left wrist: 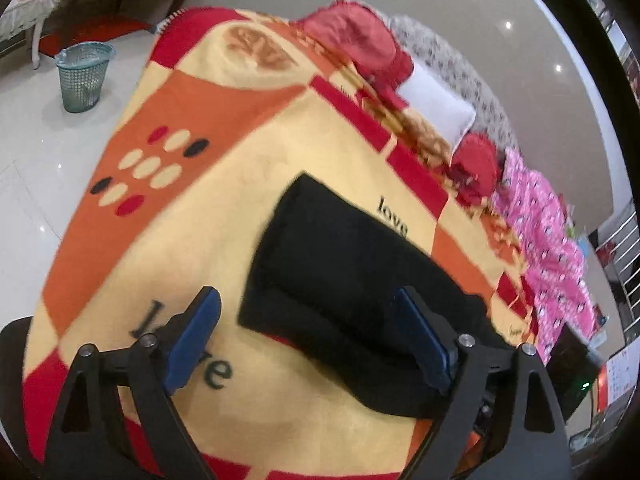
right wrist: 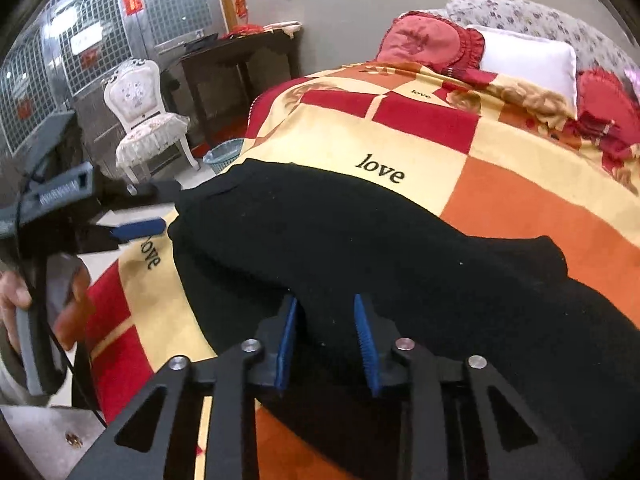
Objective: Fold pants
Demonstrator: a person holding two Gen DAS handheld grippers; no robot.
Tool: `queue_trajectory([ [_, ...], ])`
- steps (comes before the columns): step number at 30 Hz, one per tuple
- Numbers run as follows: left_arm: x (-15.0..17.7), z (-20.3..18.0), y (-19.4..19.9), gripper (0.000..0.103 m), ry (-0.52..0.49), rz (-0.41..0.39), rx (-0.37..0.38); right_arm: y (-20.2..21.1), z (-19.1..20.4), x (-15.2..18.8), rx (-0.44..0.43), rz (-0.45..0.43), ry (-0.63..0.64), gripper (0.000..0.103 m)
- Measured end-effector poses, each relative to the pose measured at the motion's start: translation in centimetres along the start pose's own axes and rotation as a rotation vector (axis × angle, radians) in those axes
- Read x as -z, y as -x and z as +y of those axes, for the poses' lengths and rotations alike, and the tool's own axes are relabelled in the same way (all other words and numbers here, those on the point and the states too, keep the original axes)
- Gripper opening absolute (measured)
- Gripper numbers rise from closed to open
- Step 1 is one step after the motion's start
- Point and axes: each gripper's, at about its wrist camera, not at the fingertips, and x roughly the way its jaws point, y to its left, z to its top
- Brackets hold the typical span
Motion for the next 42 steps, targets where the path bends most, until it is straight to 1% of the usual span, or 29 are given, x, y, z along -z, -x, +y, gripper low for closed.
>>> queue_trajectory([
  [2,0.1,-0.5,-0.5,0.089,-0.029,0.0,-0.01,0.3,-0.1,0.0,-0.042,0.002,-0.033,0.012],
  [3,0.1,-0.8,-0.5,0.087,-0.049,-0.002,-0.015,0.6,-0.1,0.1,-0.061,0.0,-0.044,0.011],
  [4,0.0,-1.3,-0.5,0.072,-0.083,-0.007,-0.014,1.0,0.1,0.2,-0.071,-0.004,-0.048,0.011],
  [5,-0.1,-1.7,-0.4,0.051,-0.107,-0.009,-0.015,1.3,0.4,0.2,-0.074,-0.005,-0.046,0.011],
  [6,-0.2,-2.3,-0.2,0.044,-0.15,-0.007,-0.022,1.7,0.7,0.2,-0.082,-0.005,-0.044,0.011],
  [7,-0.3,-2.6,0.1,0.035,-0.175,-0.005,-0.014,2.1,0.9,0.2,-0.094,-0.005,-0.044,0.011],
  [8,-0.3,-2.8,0.6,0.028,-0.194,-0.003,0.004,2.5,1.2,0.3,-0.102,-0.003,-0.044,0.011],
  [10,-0.3,-2.9,1.8,0.026,-0.213,-0.009,0.029,3.3,2.0,0.6,-0.121,-0.002,-0.029,0.009],
  [11,-0.1,-2.8,2.5,0.026,-0.232,-0.018,0.038,3.8,2.6,0.8,-0.151,-0.005,-0.023,0.006],
  [12,0.1,-2.7,2.9,0.025,-0.256,-0.026,0.026,4.1,3.2,1.2,-0.185,-0.009,-0.025,0.006],
  [13,0.3,-2.5,2.7,0.026,-0.265,-0.019,0.004,4.0,3.7,1.3,-0.183,-0.013,-0.017,0.006],
  [15,0.6,-1.8,1.1,0.026,-0.256,0.018,-0.042,2.7,4.1,1.7,-0.09,0.002,0.016,0.011],
  [16,0.9,-1.3,0.1,0.027,-0.248,0.046,-0.076,1.5,3.4,1.9,-0.074,0.051,-0.009,0.011],
  [18,1.2,-1.1,0.5,0.035,-0.254,0.026,-0.089,1.2,1.8,2.3,-0.144,0.09,-0.106,0.012],
  [19,1.2,-1.2,1.0,0.042,-0.266,0.009,-0.101,1.9,1.0,2.3,-0.157,0.071,-0.125,0.022],
  [20,1.2,-1.3,1.4,0.046,-0.271,-0.001,-0.106,2.8,0.3,2.2,-0.149,0.046,-0.138,0.034],
  [21,0.9,-1.6,2.3,0.045,-0.275,-0.022,-0.114,3.9,-0.8,2.1,-0.127,0.018,-0.157,0.039],
  [23,0.4,-2.2,3.7,0.046,-0.285,-0.091,-0.15,6.0,-3.1,1.5,-0.085,-0.044,-0.204,0.056],
  [24,0.1,-2.6,4.3,0.046,-0.289,-0.126,-0.163,6.8,-4.2,1.2,-0.053,-0.07,-0.222,0.061],
  [25,-0.2,-2.9,4.8,0.046,-0.29,-0.151,-0.162,7.4,-5.3,0.6,-0.004,-0.094,-0.233,0.07],
  [26,-0.5,-3.4,5.2,0.05,-0.286,-0.172,-0.145,7.5,-6.1,0.2,0.034,-0.103,-0.233,0.073],
  [28,-0.8,-4.3,4.7,0.055,-0.286,-0.164,-0.114,6.8,-7.6,-1.0,0.128,-0.087,-0.23,0.073],
  [29,-0.9,-4.7,4.2,0.055,-0.289,-0.152,-0.112,6.1,-8.3,-1.5,0.159,-0.067,-0.229,0.073],
  [32,-0.3,-5.9,2.4,0.055,-0.332,-0.11,-0.11,4.0,-9.6,-2.6,0.176,-0.032,-0.245,0.072],
  [34,0.5,-6.5,0.8,0.055,-0.369,-0.074,-0.129,2.9,-10.1,-2.6,0.214,-0.017,-0.245,0.072],
  [37,1.7,-6.6,-2.2,0.055,-0.386,0.014,-0.163,1.1,-11.1,-2.2,0.338,0.012,-0.237,0.07],
  [38,2.1,-6.6,-2.5,0.055,-0.395,0.018,-0.177,0.4,-11.7,-1.9,0.361,0.028,-0.242,0.07],
  [40,2.7,-7.0,-2.5,0.057,-0.449,-0.006,-0.209,0.3,-12.2,-1.6,0.32,0.036,-0.281,0.071],
  [42,2.6,-7.3,-2.1,0.057,-0.453,0.008,-0.208,2.1,-11.9,-1.0,0.28,0.019,-0.297,0.071],
])
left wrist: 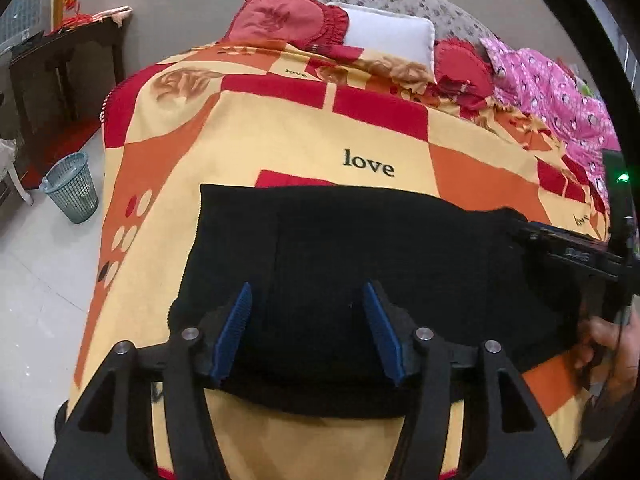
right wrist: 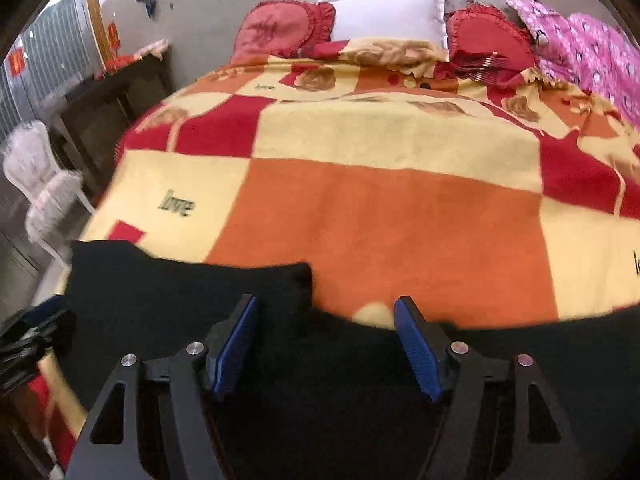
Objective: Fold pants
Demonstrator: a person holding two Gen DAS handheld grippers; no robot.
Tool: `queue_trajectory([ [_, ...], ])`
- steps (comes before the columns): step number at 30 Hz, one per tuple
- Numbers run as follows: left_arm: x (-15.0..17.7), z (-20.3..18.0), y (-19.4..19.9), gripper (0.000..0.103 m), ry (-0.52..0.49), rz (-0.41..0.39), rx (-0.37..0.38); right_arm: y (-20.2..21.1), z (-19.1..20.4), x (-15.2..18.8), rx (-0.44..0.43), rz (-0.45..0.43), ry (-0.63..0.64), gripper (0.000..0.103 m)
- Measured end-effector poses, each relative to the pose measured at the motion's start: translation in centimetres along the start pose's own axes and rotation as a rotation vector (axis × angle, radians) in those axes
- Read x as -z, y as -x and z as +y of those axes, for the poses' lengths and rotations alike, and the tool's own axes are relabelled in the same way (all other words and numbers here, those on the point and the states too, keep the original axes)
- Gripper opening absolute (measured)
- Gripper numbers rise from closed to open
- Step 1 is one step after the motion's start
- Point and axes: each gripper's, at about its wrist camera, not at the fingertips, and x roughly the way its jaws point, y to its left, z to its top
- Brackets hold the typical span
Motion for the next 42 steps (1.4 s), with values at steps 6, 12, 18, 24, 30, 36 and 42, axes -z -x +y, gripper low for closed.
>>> queue_trajectory([
  [6,0.0,0.4,3.2,0.074,0.132,-0.012,0.209,6.4,0.9,4.4,-0.185,-0.012,0.055,0.081],
  [12,1.7,-2.2,3.7,0.075,0.165,0.073,0.344,9.0,0.9,9.2,-0.122,-0.021,0.059,0.081],
  [18,2.4,-4.2,1.8,0.075,0.216,0.159,0.411,8.2,-0.4,10.1,0.042,-0.037,0.086,0.081],
  [24,2.3,-4.5,0.3,0.077,0.294,0.184,0.416,7.3,0.0,9.6,0.098,-0.05,0.185,0.081],
  [30,1.7,-5.8,-0.8,0.082,0.334,0.216,0.473,6.0,0.1,8.5,0.109,-0.05,0.239,0.077],
  [36,1.2,-6.2,-1.2,0.022,0.306,0.221,0.494,5.6,0.7,7.5,0.04,-0.058,0.242,0.027],
  [42,1.3,-6.1,1.1,0.005,0.246,0.16,0.53,7.7,1.5,8.0,-0.023,-0.054,0.229,0.013],
])
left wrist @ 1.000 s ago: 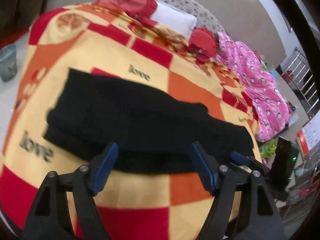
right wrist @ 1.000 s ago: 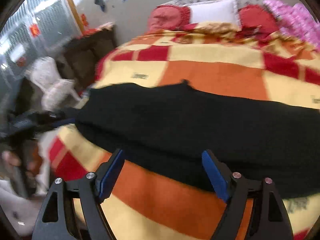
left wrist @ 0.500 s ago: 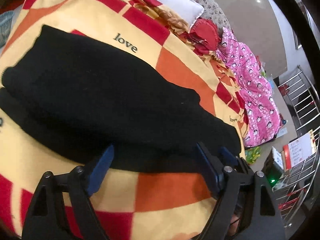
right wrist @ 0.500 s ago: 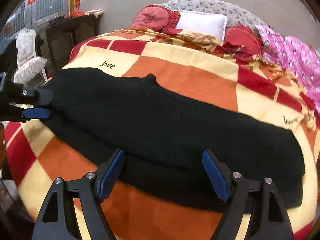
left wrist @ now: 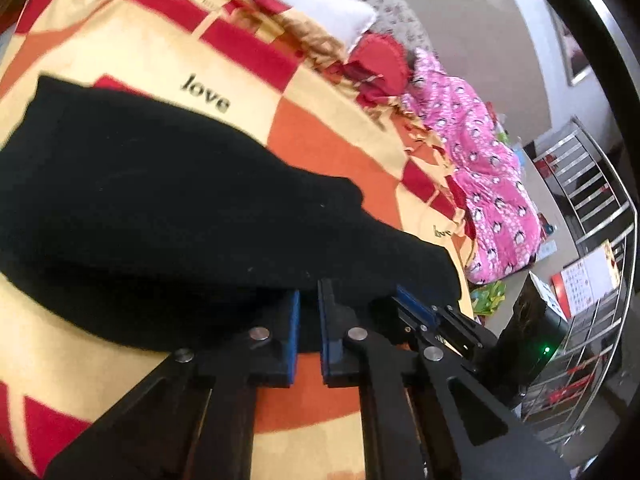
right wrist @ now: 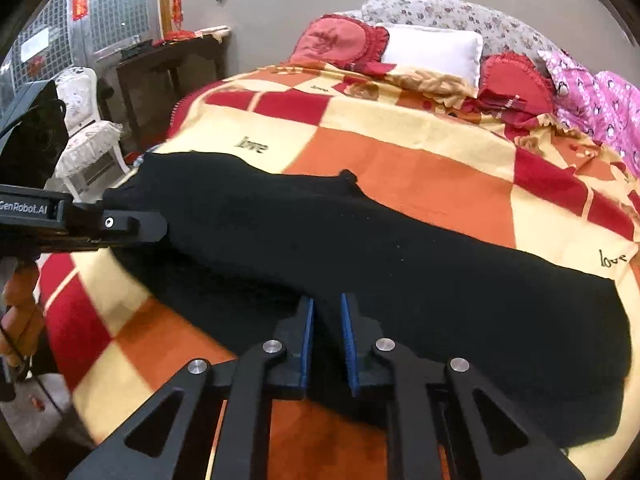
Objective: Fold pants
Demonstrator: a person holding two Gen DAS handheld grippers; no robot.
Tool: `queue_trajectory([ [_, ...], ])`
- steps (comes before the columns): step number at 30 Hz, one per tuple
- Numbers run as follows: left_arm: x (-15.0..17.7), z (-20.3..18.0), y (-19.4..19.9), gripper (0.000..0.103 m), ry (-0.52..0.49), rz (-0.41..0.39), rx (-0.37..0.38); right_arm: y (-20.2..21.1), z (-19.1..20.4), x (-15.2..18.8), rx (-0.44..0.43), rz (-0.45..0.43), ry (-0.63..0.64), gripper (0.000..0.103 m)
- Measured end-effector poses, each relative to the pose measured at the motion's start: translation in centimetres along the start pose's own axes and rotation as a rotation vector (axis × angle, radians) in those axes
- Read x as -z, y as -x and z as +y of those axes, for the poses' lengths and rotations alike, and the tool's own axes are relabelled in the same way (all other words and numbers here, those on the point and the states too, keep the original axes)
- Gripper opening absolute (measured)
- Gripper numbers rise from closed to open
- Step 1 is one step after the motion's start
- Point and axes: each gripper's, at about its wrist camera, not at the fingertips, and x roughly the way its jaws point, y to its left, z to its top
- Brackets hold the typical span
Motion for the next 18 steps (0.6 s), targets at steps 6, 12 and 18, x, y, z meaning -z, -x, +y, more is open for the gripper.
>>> queue_trajectory([
  [6,1.9,0.3,2.0,0.0,-0.07,-0.002,-0.038,2.0,1.5,1.9,-0.076,0.022,0.0,0.003],
  [12,1.5,1.2,2.3,0.001,-0.061,-0.013,-0.083,1.6,-1.7,3.1,-0.16,0.014,-0.244,0.046],
  [18,1.5,2.2,1.6,0.057,0.035,-0.007,-0.046,1.1,-2.2,3.4,-0.222,0.003,-0.339,0.063],
])
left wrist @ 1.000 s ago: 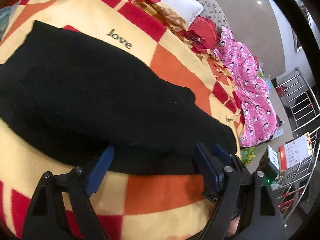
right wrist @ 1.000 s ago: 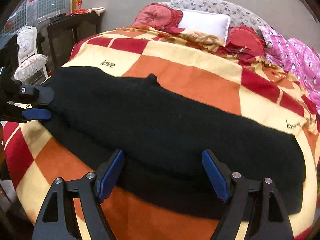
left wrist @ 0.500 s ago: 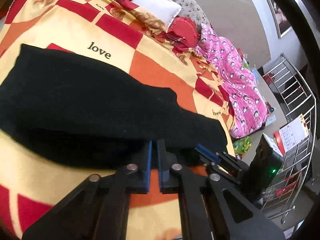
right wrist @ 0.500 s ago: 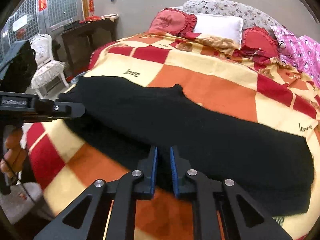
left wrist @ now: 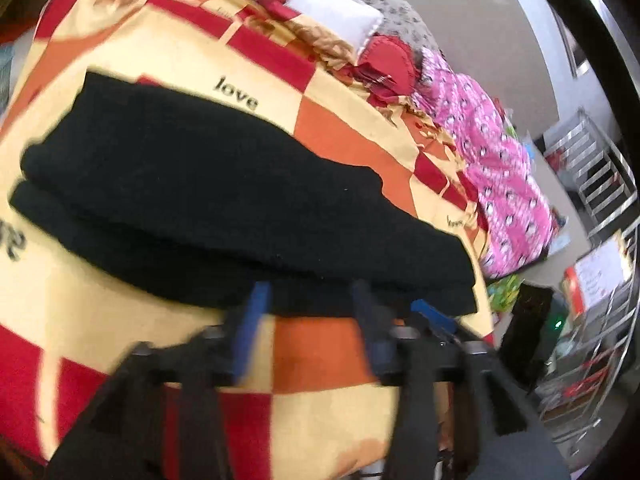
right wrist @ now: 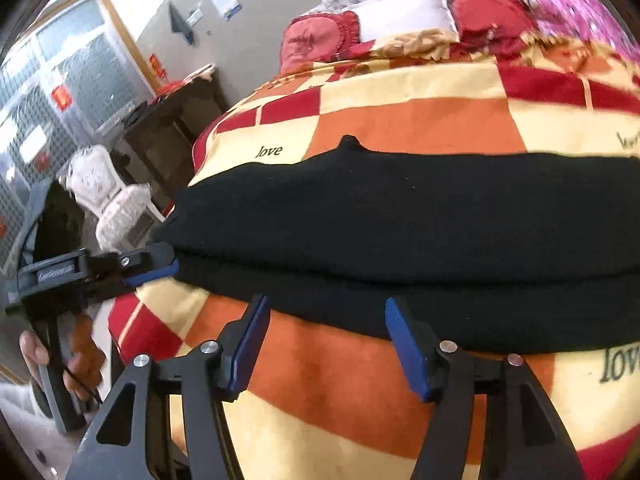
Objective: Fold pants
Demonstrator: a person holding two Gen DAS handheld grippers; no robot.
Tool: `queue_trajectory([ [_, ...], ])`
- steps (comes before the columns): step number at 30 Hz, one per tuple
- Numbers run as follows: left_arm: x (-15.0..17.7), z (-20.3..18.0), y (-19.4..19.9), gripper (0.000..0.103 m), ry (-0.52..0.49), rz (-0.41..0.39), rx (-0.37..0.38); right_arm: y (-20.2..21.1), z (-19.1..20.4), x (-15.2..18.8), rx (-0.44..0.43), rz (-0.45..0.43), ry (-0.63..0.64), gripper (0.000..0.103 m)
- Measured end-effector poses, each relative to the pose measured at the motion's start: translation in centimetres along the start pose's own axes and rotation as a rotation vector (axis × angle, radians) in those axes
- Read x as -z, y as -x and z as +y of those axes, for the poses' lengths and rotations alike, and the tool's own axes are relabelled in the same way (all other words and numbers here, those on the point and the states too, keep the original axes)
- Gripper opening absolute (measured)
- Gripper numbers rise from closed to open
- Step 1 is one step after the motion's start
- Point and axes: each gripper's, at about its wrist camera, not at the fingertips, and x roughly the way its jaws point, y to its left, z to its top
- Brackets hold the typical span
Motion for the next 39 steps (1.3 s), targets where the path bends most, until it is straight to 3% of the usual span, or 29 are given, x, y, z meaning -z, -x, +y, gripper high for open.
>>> queue_trajectory([
  [8,-0.8,1.0,-1.9,0.069,0.12,0.016,0.027,-0.8,-2.1,-0.6,-0.13,-0.06,-0.172,0.079],
  [13,-1.9,0.9,-2.7,0.068,0.155,0.024,0.047,-1.2,-2.7,-0.9,-0.176,-0.075,-0.259,0.081],
  [15,-2.3,0.5,-2.7,0.058,0.139,0.028,0.068,-0.9,-2.8,-0.6,-0.206,-0.066,-0.292,0.081],
  [17,-2.4,-0.1,-2.5,0.022,0.101,0.023,0.067,-0.8,-2.7,-0.2,-0.254,-0.055,-0.317,0.082],
  [18,-2.6,-0.4,-2.4,0.018,0.087,0.015,0.067,-0.8,-2.6,-0.1,-0.261,-0.054,-0.316,0.082],
  [25,-3.4,-0.4,-1.8,0.01,0.103,-0.01,0.117,-2.0,-2.4,-1.2,-0.286,-0.078,-0.344,0.086],
  [31,-3.6,-1.0,-1.1,0.01,0.088,-0.034,0.14,-2.5,-3.5,-1.8,-0.342,-0.151,-0.408,0.084],
  [33,-3.6,-1.0,-1.0,0.01,0.091,-0.038,0.144,-2.8,-4.1,-2.1,-0.366,-0.174,-0.432,0.075],
  [34,-3.6,-1.0,-1.0,0.009,0.093,-0.04,0.145,-3.1,-4.5,-2.1,-0.37,-0.18,-0.45,0.055],
  [35,-3.5,-0.9,-1.0,0.009,0.092,-0.04,0.144,-3.3,-5.1,-2.0,-0.374,-0.184,-0.471,0.027],
  [36,-3.6,-1.0,-1.0,0.009,0.091,-0.039,0.143,-3.7,-5.9,-1.8,-0.387,-0.185,-0.497,0.016],
  [37,-3.4,-1.0,-1.0,0.009,0.092,-0.034,0.14,-4.0,-6.4,-1.4,-0.395,-0.184,-0.525,0.009],
  [39,-3.0,-0.9,-0.9,0.009,0.085,-0.02,0.137,-3.7,-6.9,-1.0,-0.436,-0.206,-0.555,0.009],
])
